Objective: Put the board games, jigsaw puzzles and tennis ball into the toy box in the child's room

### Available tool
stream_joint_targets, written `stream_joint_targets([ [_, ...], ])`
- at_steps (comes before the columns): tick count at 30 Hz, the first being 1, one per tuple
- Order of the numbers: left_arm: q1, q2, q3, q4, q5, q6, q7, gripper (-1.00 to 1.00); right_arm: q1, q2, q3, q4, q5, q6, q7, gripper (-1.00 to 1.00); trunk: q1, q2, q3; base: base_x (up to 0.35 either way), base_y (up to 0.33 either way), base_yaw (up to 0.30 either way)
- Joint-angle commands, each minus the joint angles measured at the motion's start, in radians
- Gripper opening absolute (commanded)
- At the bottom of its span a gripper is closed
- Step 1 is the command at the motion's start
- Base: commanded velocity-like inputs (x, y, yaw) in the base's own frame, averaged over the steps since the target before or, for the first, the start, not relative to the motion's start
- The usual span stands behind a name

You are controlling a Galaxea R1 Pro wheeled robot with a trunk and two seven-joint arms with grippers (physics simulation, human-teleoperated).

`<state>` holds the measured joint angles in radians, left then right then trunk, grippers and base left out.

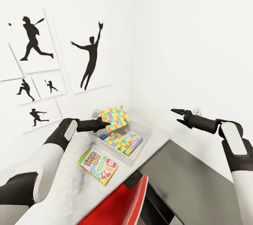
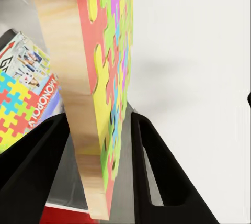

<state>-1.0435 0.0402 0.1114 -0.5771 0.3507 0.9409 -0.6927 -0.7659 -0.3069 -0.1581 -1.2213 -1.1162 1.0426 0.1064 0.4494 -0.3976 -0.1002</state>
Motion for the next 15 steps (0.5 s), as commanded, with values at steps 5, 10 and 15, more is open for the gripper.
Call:
stream_joint_targets([
  [5, -0.001, 0.0, -0.001, 0.0, -0.007, 0.003, -0.086, -1.0, 0.002, -0.001, -0.002, 0.001, 0.01, 0.005, 0.011, 1.0, 0.001, -0.002, -0.011, 0.0, 0.0, 0.0],
  [10, -0.001, -0.001, -0.002, 0.001, -0.008, 0.002, -0.105, -1.0, 0.005, 0.0, -0.002, 0.001, 0.01, 0.005, 0.012, 1.0, 0.001, -0.002, -0.019, 0.0, 0.0, 0.0],
  [15, 0.0, -0.001, -0.002, 0.002, -0.008, 0.0, -0.104, -1.0, 0.006, 0.001, -0.001, 0.002, 0.01, 0.005, 0.012, 1.0, 0.001, -0.002, -0.027, 0.0, 0.0, 0.0],
])
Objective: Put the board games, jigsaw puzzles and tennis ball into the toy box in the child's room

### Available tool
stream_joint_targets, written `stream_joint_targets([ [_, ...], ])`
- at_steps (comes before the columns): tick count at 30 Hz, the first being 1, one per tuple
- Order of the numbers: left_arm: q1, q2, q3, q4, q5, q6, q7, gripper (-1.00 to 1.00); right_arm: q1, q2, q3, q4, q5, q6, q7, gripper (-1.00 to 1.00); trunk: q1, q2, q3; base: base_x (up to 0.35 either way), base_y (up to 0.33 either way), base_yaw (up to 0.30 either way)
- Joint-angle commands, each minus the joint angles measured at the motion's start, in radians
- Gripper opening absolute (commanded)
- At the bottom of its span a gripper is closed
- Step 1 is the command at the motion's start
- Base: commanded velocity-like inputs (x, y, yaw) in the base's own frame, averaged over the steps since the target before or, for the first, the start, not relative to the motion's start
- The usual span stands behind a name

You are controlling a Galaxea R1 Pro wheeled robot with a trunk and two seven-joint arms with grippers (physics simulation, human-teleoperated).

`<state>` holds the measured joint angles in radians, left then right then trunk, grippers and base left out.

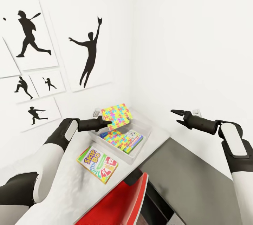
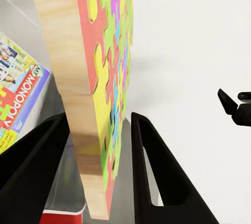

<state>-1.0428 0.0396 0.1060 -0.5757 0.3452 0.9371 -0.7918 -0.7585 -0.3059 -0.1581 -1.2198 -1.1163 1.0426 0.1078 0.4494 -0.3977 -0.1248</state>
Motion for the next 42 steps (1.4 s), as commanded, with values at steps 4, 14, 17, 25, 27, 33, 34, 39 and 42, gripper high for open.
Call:
stream_joint_targets([
  [4, 0.0, 0.0, 0.002, 0.0, -0.003, -0.014, -0.004, -1.0, -0.001, 0.004, -0.001, 0.0, 0.01, 0.005, 0.01, 1.0, 0.001, -0.002, -0.009, 0.0, 0.0, 0.0],
  [14, 0.0, -0.001, 0.0, 0.002, -0.005, -0.041, -0.004, -1.0, -0.001, 0.005, -0.003, 0.0, 0.01, 0.005, 0.01, 1.0, 0.001, -0.002, -0.025, 0.0, 0.0, 0.0],
  [17, 0.0, -0.001, 0.0, 0.002, -0.005, -0.043, -0.004, -1.0, -0.001, 0.005, -0.003, -0.001, 0.01, 0.005, 0.01, 1.0, 0.001, -0.002, -0.03, 0.0, 0.0, 0.0],
  [25, 0.001, -0.001, -0.002, 0.01, -0.003, -0.043, -0.004, -1.0, -0.001, 0.005, -0.003, -0.001, 0.01, 0.005, 0.01, 1.0, 0.001, -0.002, -0.043, 0.0, 0.0, 0.0],
  [27, 0.0, -0.001, 0.0, 0.027, -0.002, -0.043, -0.004, -1.0, -0.001, 0.004, -0.003, 0.0, 0.01, 0.005, 0.01, 1.0, 0.001, -0.002, -0.047, 0.0, 0.0, 0.0],
  [33, 0.001, -0.019, 0.003, 0.045, -0.002, -0.056, -0.004, -1.0, 0.008, 0.005, -0.003, 0.0, 0.01, 0.005, 0.01, 1.0, 0.001, -0.002, -0.056, 0.0, 0.0, 0.0],
  [34, 0.001, -0.022, 0.003, 0.046, -0.002, -0.06, -0.004, -1.0, 0.009, 0.005, -0.003, 0.0, 0.01, 0.005, 0.01, 1.0, 0.001, -0.002, -0.058, 0.0, 0.0, 0.0],
  [39, 0.001, -0.034, 0.002, 0.061, -0.002, -0.068, -0.004, -1.0, 0.011, 0.001, -0.008, -0.001, 0.01, 0.005, 0.01, 1.0, 0.001, -0.002, -0.066, 0.0, 0.0, 0.0],
  [42, 0.001, -0.046, 0.003, 0.076, -0.002, -0.069, -0.004, -1.0, 0.011, -0.001, -0.008, -0.001, 0.01, 0.005, 0.01, 1.0, 0.001, -0.002, -0.071, 0.0, 0.0, 0.0],
])
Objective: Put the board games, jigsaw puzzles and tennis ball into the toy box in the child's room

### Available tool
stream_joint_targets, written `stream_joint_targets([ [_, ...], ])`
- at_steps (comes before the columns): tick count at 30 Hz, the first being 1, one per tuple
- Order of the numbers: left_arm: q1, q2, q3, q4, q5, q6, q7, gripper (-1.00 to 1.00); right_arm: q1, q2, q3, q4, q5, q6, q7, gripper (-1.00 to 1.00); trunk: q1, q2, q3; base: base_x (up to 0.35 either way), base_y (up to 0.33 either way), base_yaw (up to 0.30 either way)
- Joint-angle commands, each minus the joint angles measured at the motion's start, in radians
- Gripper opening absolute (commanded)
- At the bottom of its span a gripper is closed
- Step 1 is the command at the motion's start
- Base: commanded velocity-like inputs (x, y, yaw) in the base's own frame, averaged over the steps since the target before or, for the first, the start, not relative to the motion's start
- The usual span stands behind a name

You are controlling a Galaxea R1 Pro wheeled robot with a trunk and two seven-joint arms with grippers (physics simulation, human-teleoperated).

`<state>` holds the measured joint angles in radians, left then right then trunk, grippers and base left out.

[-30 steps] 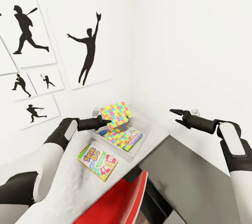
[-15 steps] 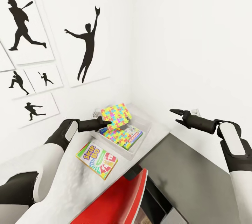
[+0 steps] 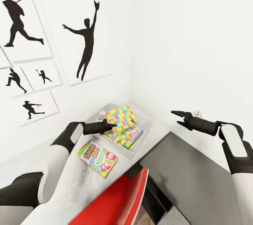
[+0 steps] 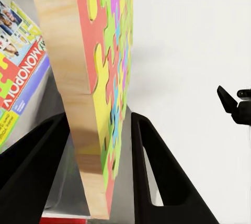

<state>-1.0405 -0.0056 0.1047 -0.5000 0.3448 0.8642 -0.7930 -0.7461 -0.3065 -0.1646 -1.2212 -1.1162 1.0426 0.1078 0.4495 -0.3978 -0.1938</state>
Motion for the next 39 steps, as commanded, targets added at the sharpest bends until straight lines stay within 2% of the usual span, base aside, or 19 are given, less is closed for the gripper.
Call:
stream_joint_targets([
  [1, -0.001, -0.003, 0.005, 0.003, -0.001, 0.003, -0.003, -1.0, -0.001, 0.0, -0.001, 0.0, 0.01, 0.005, 0.01, 1.0, 0.001, -0.002, -0.004, 0.0, 0.0, 0.0],
  [7, -0.001, -0.006, 0.005, 0.014, -0.002, -0.035, 0.0, -1.0, -0.001, -0.002, -0.003, 0.0, 0.01, 0.005, 0.01, 1.0, 0.001, -0.002, -0.014, 0.0, 0.0, 0.0],
  [39, -0.001, -0.005, 0.01, 0.015, -0.002, -0.076, -0.002, -1.0, 0.001, 0.0, 0.003, 0.001, 0.01, 0.005, 0.01, 1.0, 0.001, -0.002, -0.066, 0.0, 0.0, 0.0],
])
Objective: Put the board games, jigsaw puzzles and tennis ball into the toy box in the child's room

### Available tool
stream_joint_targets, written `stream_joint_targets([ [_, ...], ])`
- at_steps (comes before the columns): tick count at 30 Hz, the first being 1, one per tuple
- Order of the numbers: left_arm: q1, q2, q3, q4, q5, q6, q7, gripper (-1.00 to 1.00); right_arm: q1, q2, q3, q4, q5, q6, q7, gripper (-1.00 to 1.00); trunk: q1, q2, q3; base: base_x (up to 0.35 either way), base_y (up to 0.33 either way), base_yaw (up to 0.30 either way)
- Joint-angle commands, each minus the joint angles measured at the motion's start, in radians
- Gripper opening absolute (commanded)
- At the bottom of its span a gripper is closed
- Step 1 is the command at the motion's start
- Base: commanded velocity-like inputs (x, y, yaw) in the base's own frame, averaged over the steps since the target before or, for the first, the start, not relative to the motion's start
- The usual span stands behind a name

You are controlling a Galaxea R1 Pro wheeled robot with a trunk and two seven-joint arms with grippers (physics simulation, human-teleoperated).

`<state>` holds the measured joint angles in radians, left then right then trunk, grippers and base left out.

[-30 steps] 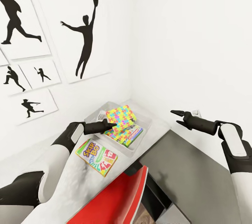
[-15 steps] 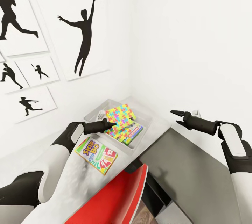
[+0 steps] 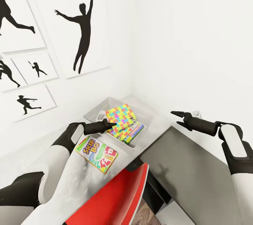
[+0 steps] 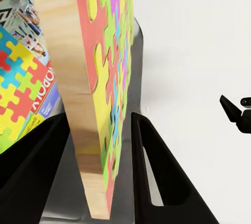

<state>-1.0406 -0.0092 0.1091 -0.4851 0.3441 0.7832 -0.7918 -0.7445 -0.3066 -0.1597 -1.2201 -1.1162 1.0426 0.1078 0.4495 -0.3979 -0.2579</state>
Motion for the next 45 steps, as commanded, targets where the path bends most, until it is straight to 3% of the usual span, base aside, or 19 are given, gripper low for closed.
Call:
stream_joint_targets([
  [1, -0.001, -0.001, 0.006, 0.0, -0.002, 0.005, -0.003, -1.0, -0.001, 0.0, -0.001, 0.0, 0.01, 0.005, 0.01, 1.0, 0.001, -0.002, -0.004, 0.0, 0.0, 0.0],
  [24, -0.001, 0.002, 0.007, 0.0, -0.004, -0.038, -0.001, -1.0, 0.012, 0.006, -0.003, -0.001, 0.01, 0.005, 0.011, 1.0, 0.001, -0.002, -0.041, 0.0, 0.0, 0.0],
  [45, -0.001, 0.004, 0.036, 0.0, 0.0, -0.038, -0.005, -1.0, 0.036, 0.006, -0.008, -0.003, 0.012, 0.005, 0.013, 1.0, 0.001, -0.002, -0.043, 0.0, 0.0, 0.0],
])
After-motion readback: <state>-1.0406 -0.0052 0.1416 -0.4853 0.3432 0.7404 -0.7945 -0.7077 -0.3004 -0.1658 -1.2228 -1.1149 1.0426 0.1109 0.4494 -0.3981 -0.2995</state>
